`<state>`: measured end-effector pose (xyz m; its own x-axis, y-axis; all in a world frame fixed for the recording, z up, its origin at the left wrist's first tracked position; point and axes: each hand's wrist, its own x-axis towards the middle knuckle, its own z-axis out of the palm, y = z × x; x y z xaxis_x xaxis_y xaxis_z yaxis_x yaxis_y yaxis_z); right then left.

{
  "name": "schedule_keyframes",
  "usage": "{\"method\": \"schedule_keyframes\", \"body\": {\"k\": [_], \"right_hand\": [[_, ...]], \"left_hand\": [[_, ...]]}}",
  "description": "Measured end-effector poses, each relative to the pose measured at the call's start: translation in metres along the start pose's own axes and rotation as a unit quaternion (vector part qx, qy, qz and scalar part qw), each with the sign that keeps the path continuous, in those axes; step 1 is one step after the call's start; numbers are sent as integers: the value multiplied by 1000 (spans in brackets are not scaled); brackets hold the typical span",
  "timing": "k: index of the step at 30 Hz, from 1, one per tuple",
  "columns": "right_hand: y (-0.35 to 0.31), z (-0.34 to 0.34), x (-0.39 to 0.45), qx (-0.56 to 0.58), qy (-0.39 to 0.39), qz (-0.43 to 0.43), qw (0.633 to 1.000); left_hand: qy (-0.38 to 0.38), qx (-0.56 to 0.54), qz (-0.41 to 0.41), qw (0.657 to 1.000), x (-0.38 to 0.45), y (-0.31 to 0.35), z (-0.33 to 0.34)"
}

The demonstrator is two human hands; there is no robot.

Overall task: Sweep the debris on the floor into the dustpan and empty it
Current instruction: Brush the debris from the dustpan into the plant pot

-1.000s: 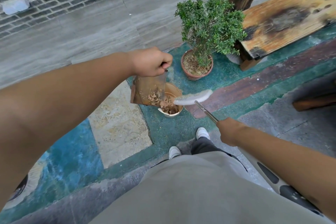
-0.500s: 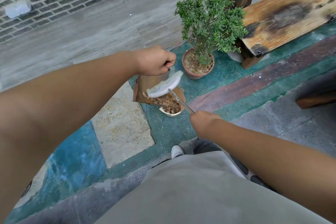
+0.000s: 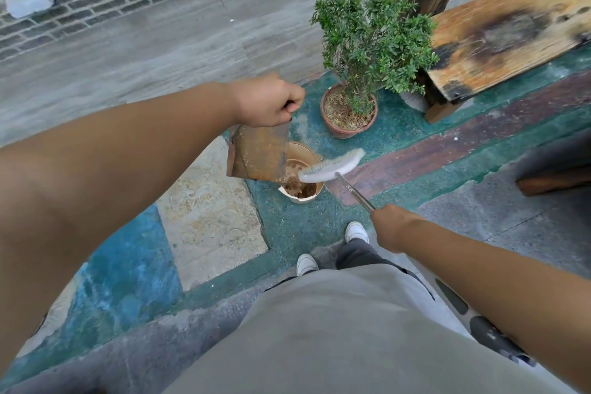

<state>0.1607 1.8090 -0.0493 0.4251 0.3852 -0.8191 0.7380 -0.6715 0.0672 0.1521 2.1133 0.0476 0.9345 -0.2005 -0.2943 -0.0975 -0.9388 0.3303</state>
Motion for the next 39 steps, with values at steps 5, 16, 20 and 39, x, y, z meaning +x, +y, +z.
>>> {"method": "schedule_keyframes", "body": {"k": [5,16,20,39], "right_hand": [[2,-10,-8,13,31,-3,999],[-35,-48,1,13,88,-43,995],[-40,-30,8,-9,62,-46,997],[-43,-63,19,133,103,-54,984]], "left_hand": [[-1,-4,-2,1000,-2,1,-2],[8,-10,-4,1000,-2,7,-8],[9,-17,-10,1000,-2,6,-9],[40,-55,-33,997,-12,10,-10]]}}
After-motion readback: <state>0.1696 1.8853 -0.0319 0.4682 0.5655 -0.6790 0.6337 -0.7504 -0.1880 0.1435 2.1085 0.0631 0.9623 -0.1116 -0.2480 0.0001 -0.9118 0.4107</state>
